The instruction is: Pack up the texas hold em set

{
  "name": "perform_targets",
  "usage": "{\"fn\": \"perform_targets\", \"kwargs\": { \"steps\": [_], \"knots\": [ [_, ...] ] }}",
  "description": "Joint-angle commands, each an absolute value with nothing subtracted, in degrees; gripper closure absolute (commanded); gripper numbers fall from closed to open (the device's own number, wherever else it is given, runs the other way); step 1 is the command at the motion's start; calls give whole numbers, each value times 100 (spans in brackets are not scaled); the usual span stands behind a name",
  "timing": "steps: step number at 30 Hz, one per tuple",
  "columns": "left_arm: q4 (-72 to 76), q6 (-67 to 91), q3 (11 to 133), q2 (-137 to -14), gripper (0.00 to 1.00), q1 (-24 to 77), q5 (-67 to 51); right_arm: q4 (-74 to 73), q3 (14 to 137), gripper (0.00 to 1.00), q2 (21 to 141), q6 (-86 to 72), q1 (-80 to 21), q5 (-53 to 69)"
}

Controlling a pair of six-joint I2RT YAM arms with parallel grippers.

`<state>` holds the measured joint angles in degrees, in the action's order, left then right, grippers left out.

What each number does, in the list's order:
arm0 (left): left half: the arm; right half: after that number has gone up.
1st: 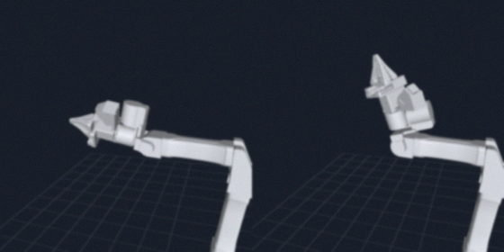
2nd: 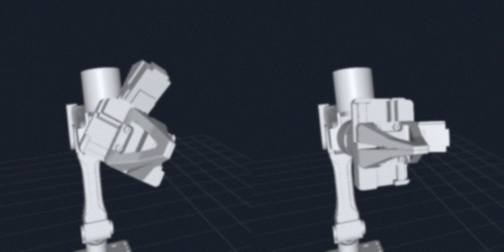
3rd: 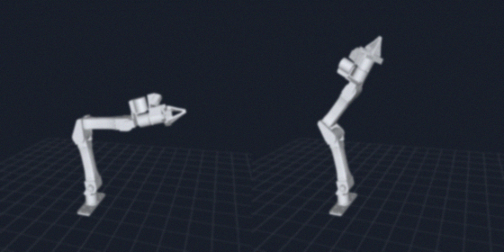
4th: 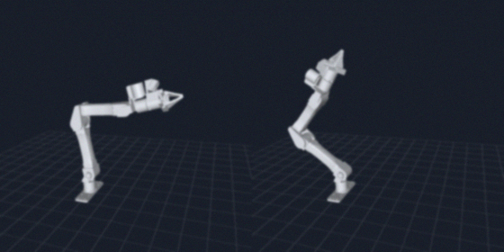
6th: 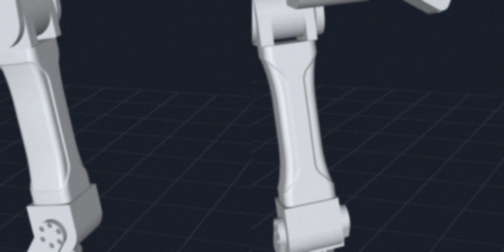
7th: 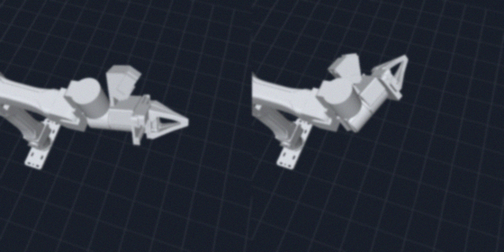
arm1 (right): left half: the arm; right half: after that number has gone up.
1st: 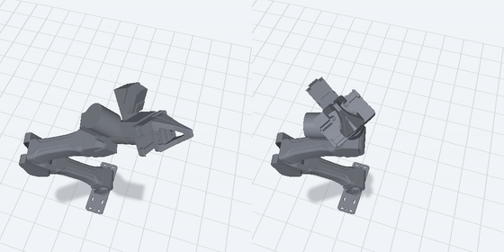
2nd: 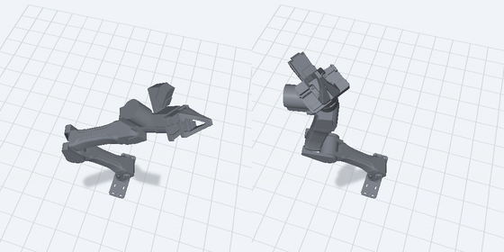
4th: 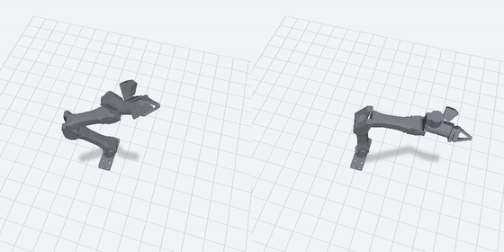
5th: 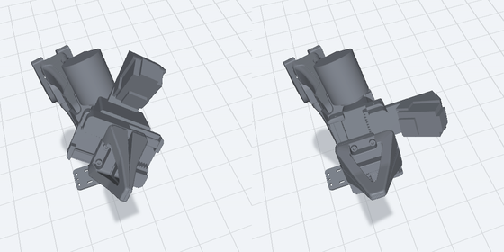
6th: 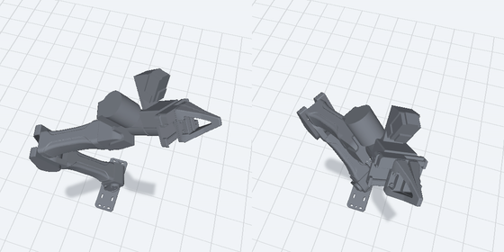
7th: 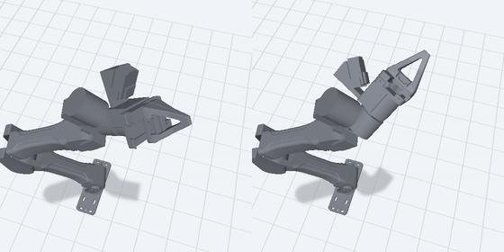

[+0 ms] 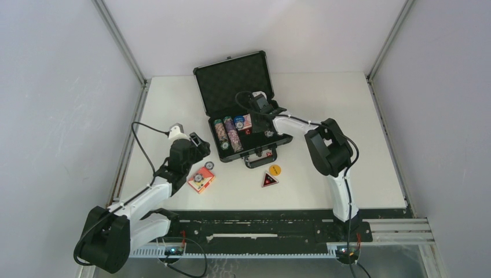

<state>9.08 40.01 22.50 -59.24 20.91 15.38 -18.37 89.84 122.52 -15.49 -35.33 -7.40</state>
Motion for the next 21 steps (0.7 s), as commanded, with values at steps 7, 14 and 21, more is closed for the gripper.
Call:
{"fn": "perform_targets", "kwargs": {
  "steps": [7, 14, 21],
  "knots": [
    [1014, 3918, 2441, -5968, 34, 2064, 1598, -1865, 9127, 42, 12298, -1415, -3503, -621],
    [1041, 3946, 2436, -5988, 34, 2065, 1527, -1660, 8795, 34, 11615, -1295, -3578, -861],
    [1080, 4013, 2417, -5990, 32, 2063, 1471, -1555, 8419, 35, 10855, -1222, -3714, -1184]
  ]
}}
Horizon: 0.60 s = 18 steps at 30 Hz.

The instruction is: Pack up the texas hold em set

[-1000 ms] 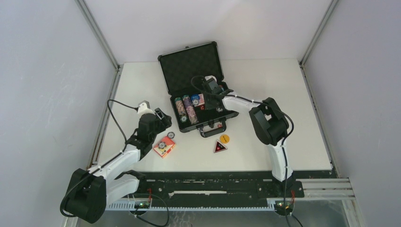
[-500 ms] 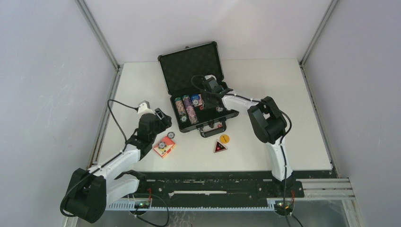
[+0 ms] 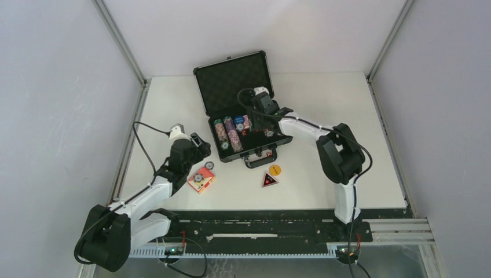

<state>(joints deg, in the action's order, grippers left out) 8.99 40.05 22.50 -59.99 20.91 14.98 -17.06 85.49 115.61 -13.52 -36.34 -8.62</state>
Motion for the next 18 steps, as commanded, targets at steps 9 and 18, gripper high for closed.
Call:
{"fn": "perform_targets", "kwargs": {
  "steps": [9, 18],
  "knots": [
    [1029, 3586, 2711, -6038, 44, 3173, 2169, -1303, 7033, 67, 9494, -1658, -3488, -1329],
    [1567, 3580, 2763, -6733, 100, 4363, 1890, -1227, 5560, 100, 8424, -1736, -3133, -1401]
  ]
}}
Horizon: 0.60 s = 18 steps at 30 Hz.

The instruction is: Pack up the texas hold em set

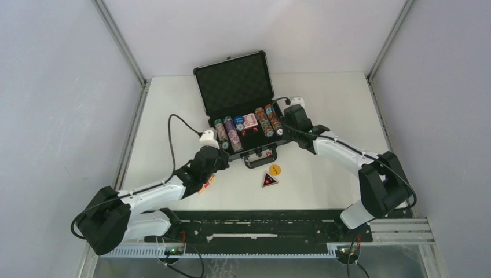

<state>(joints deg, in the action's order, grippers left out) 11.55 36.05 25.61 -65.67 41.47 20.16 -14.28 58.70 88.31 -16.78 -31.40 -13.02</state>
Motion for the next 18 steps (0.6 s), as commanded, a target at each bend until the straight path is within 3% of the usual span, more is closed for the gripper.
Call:
{"fn": "perform_targets", "kwargs": {
  "steps": [1, 7, 18],
  "knots": [
    [1636, 3596, 2752, -6823, 100, 4420, 1836, -1230, 5437, 100, 8398, -1750, -3123, -1429],
    [1760, 3688, 2998, -7540, 100, 4509, 1646, -933, 4875, 100, 8453, -1955, -3029, -1279],
    [872, 3575, 3791, -8406, 100, 4358, 2182, -590, 5057, 100, 9045, -1950, -2924, -855]
  ]
}}
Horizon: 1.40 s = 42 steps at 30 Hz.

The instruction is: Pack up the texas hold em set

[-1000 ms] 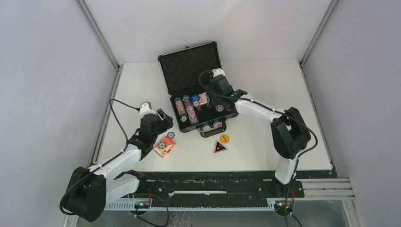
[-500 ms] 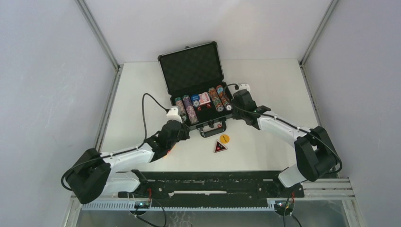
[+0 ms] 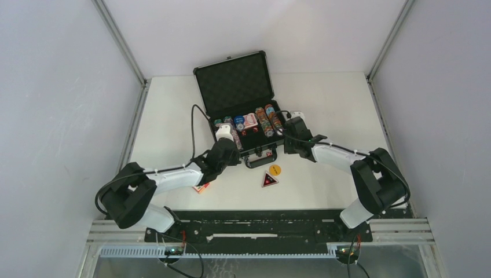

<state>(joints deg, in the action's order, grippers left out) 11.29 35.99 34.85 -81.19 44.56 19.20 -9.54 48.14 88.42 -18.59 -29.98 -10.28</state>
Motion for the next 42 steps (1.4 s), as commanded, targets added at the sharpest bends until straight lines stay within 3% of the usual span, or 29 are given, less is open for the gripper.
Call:
{"fn": "perform_targets", "kwargs": {
  "steps": [1, 20, 39, 42],
  "knots": [
    [870, 3577, 3784, -8450, 100, 4314, 2185, -611, 5121, 100, 9119, -1944, -2908, -858],
    [538, 3674, 3781, -8869, 100, 3298, 2082, -443, 6012, 100, 9994, -1943, -2918, -89],
    [848, 3788, 3225, -8091, 100, 3021, 1829, -98, 6182, 100, 10540, -1776, -3407, 283],
    [901, 3797, 3130, -7917, 96, 3022, 1837, 92, 6187, 100, 10728, -1806, -3451, 619]
  ]
}}
